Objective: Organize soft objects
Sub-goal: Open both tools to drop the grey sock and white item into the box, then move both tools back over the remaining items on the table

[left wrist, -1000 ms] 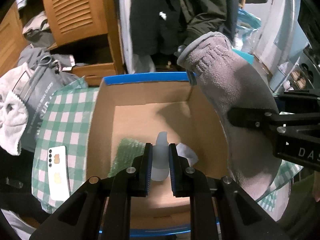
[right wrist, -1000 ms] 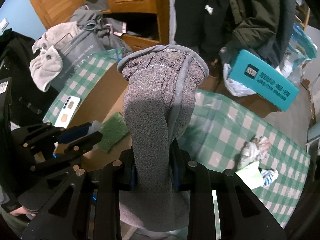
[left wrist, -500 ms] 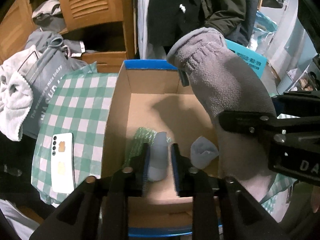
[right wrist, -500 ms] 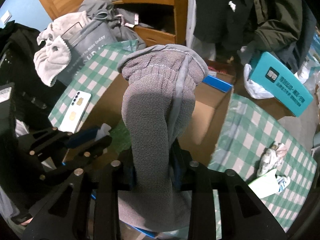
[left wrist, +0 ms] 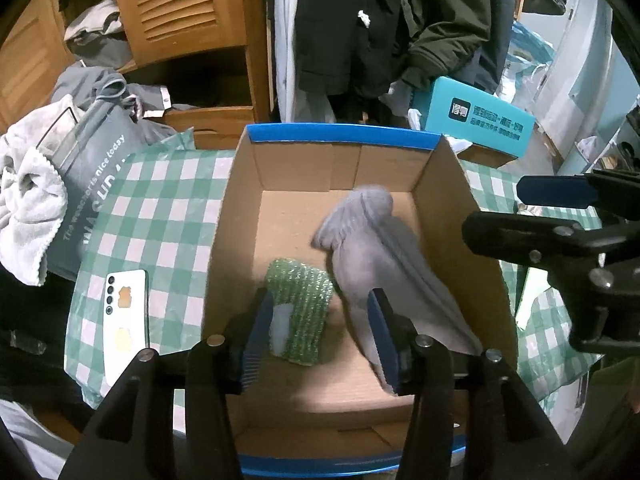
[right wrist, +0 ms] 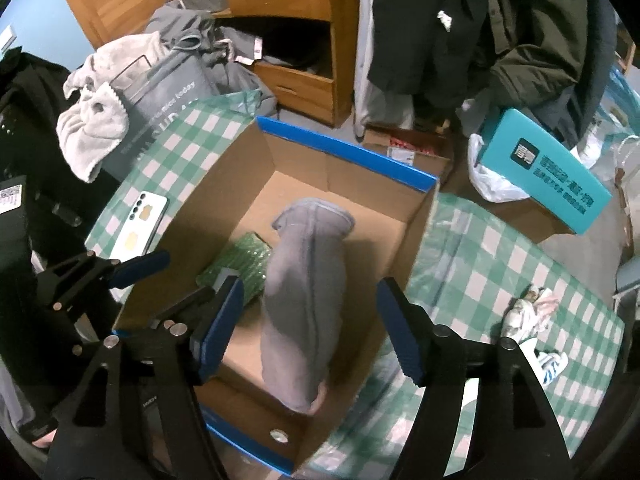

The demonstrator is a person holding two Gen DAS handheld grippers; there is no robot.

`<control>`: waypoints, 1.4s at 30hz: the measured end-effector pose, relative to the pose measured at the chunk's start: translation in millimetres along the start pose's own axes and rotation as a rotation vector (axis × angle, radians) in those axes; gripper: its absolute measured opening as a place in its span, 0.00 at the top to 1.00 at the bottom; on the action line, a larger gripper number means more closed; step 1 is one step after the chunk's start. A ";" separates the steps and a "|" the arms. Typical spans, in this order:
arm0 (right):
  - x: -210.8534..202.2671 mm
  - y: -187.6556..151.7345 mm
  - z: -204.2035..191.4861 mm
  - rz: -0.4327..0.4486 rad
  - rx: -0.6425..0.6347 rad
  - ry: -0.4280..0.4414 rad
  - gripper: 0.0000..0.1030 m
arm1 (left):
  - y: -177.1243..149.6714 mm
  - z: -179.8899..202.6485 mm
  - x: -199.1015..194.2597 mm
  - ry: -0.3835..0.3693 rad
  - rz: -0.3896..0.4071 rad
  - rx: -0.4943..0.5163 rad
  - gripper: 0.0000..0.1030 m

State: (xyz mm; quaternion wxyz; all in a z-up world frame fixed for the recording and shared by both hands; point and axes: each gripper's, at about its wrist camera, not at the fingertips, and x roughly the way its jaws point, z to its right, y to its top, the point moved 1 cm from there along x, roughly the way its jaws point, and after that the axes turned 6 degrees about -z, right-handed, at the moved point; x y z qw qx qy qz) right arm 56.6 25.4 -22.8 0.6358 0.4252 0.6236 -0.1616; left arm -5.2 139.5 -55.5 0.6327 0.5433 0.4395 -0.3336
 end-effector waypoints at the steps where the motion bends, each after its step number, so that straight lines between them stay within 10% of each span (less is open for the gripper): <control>1: -1.1 -1.0 2.4 0.000 0.003 -0.001 0.30 | 0.3 1.9 -0.5 0.000 0.002 0.004 0.49; 42: -34.6 -125.8 164.5 -0.006 0.281 -0.132 0.27 | -2.4 145.8 -8.6 0.016 0.018 0.313 0.24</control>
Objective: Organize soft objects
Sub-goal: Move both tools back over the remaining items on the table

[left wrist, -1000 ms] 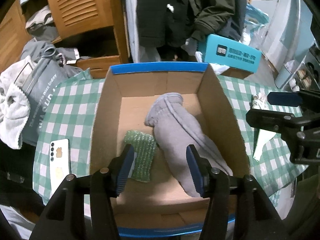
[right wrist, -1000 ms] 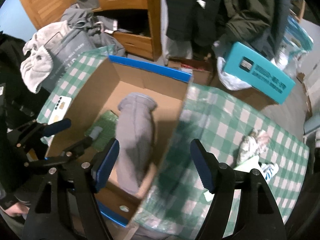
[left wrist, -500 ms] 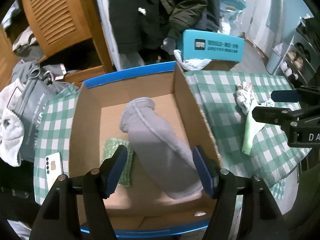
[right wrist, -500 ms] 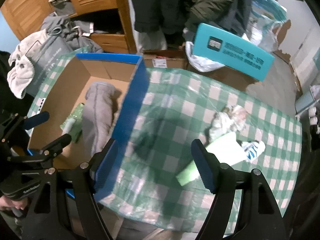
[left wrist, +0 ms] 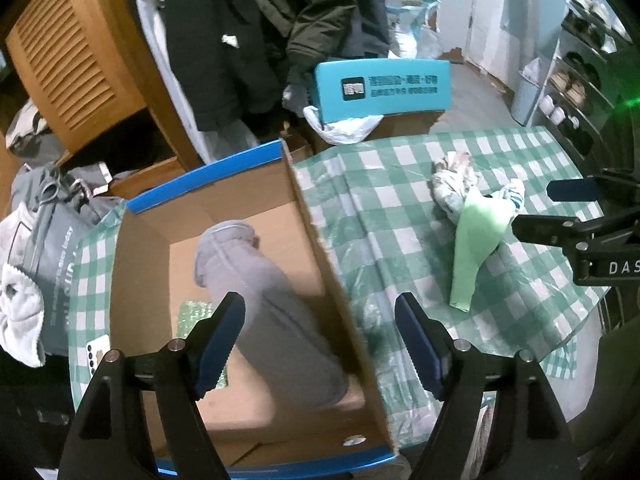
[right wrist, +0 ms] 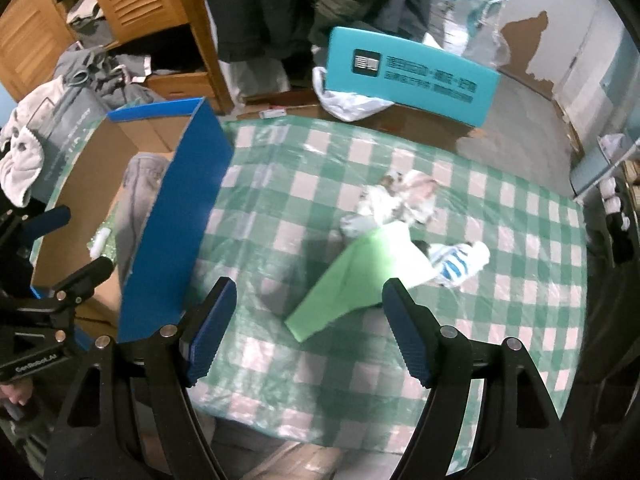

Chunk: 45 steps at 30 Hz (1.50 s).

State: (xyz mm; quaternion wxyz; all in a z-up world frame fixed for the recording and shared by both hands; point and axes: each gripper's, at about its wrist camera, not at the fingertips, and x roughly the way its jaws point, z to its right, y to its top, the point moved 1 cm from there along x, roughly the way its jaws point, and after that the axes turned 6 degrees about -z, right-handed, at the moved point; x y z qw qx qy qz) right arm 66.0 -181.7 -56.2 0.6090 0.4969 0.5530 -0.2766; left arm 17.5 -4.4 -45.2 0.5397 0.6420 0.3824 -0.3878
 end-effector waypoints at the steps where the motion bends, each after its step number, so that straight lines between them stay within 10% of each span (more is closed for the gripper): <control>1: -0.2 -1.7 3.8 0.000 0.004 -0.002 0.27 | 0.3 3.7 0.1 -0.001 -0.003 0.006 0.24; 45: 74.7 -22.2 170.3 -0.095 0.330 -0.012 0.27 | 56.6 150.7 106.4 -0.131 -0.161 0.196 0.24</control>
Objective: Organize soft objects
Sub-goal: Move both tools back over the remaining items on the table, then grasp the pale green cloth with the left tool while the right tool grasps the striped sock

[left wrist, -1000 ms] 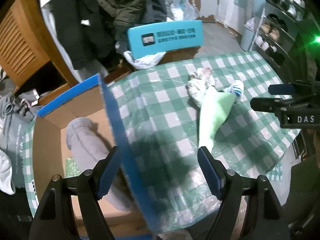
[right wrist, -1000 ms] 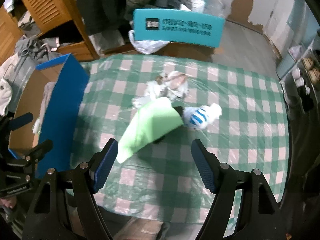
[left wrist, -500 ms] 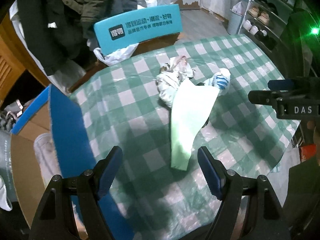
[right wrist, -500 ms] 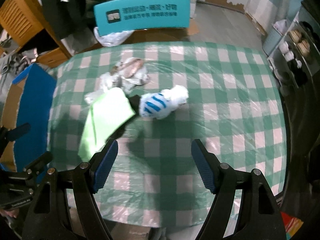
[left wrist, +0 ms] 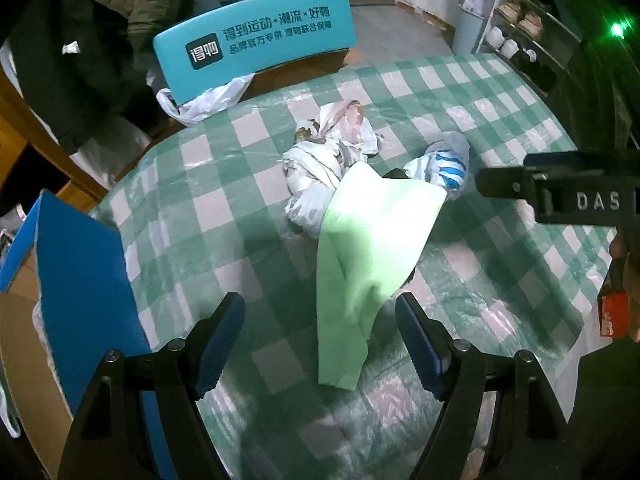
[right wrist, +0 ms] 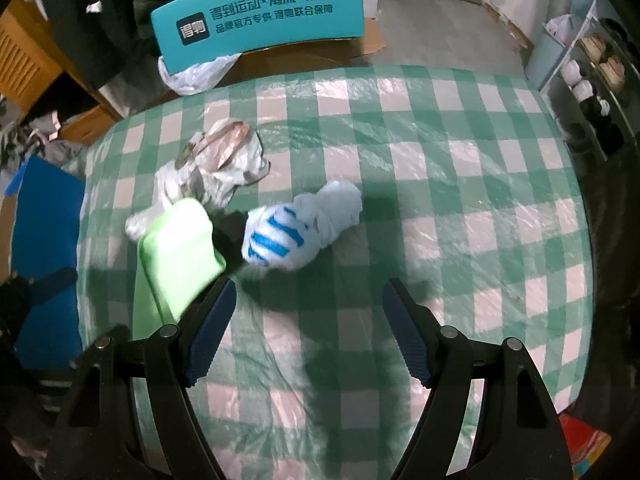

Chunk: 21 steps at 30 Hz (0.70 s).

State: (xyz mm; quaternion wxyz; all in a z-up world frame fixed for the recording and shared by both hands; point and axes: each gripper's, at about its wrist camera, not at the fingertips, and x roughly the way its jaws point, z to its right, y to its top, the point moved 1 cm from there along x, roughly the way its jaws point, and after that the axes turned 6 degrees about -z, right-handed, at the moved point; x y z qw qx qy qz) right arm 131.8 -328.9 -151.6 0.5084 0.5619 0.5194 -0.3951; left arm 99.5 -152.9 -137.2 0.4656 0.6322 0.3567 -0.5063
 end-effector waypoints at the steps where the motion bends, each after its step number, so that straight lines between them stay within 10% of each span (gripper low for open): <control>1: 1.4 2.8 0.2 0.002 0.004 0.001 0.27 | 1.9 0.5 2.2 0.002 -0.001 0.002 0.24; 21: 55.8 30.7 2.1 -0.076 0.026 -0.057 0.27 | 13.2 -5.9 26.2 -0.101 -0.050 0.033 0.23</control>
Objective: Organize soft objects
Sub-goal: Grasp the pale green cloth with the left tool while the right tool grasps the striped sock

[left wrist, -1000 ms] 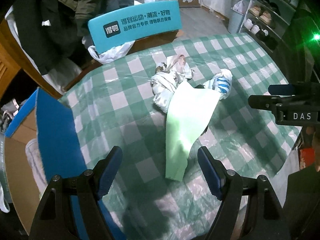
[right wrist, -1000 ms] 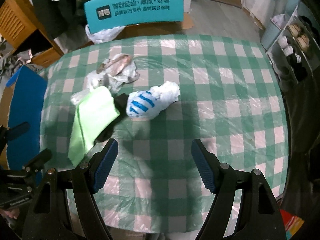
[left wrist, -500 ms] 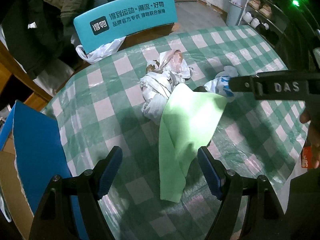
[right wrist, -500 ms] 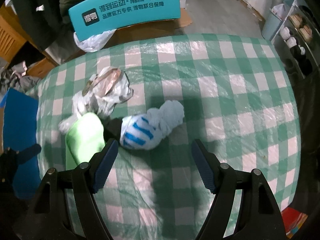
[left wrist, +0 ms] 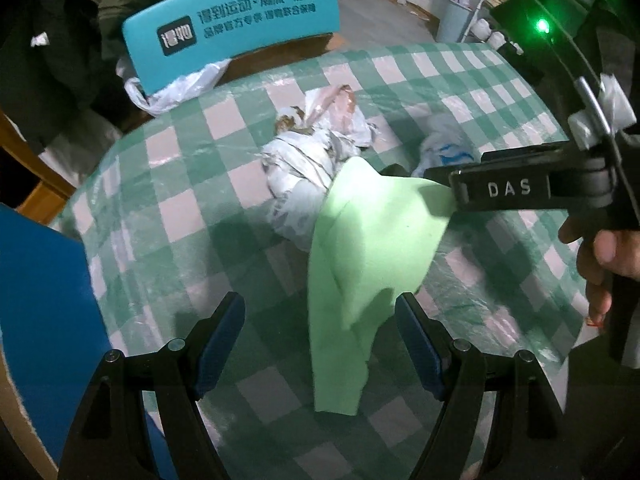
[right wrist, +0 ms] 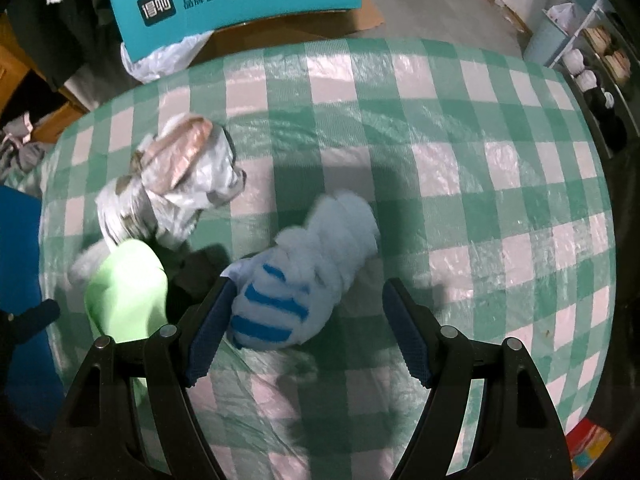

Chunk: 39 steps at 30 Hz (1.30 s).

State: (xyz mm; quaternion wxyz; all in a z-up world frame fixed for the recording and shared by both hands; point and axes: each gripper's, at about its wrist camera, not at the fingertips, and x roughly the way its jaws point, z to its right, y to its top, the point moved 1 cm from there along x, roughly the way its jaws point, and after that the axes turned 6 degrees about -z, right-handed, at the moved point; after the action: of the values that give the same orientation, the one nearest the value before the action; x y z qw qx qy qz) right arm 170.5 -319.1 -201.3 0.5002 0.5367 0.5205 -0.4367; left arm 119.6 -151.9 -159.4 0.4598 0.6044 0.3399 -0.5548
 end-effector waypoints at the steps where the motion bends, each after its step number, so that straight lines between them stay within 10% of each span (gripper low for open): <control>1: 0.9 -1.5 0.7 -0.007 -0.004 -0.006 0.27 | -0.1 1.2 1.2 -0.009 -0.007 0.005 0.23; 9: 10.5 -20.1 10.2 -0.068 -0.016 0.010 0.59 | -7.8 10.0 12.0 -0.003 -0.043 0.064 0.23; 16: -1.1 -34.9 19.7 -0.056 -0.024 0.010 0.59 | -6.6 17.2 30.0 0.023 -0.077 0.095 0.23; 20: -12.0 -40.9 24.5 -0.039 -0.020 0.008 0.34 | -7.4 19.0 39.7 0.064 -0.083 0.105 0.23; 25: -27.5 -43.4 27.4 -0.010 -0.014 0.017 0.30 | -7.5 16.7 36.6 0.052 -0.031 0.090 0.24; 27: -29.7 -41.7 27.0 -0.007 -0.015 0.020 0.30 | -8.6 14.3 35.0 0.037 -0.020 0.073 0.34; 31: -29.3 -38.2 26.9 -0.009 -0.016 0.022 0.29 | -8.8 9.6 34.2 0.040 -0.022 0.070 0.88; 39: -27.3 -27.6 27.7 0.006 -0.010 0.003 0.29 | -16.3 0.9 23.6 0.023 -0.023 0.046 0.91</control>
State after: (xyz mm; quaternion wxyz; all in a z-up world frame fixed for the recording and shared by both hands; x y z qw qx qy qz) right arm 142.3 -351.0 -179.9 0.5034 0.5364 0.5219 -0.4318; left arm 107.9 -149.4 -185.5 0.4357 0.6171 0.3391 -0.5607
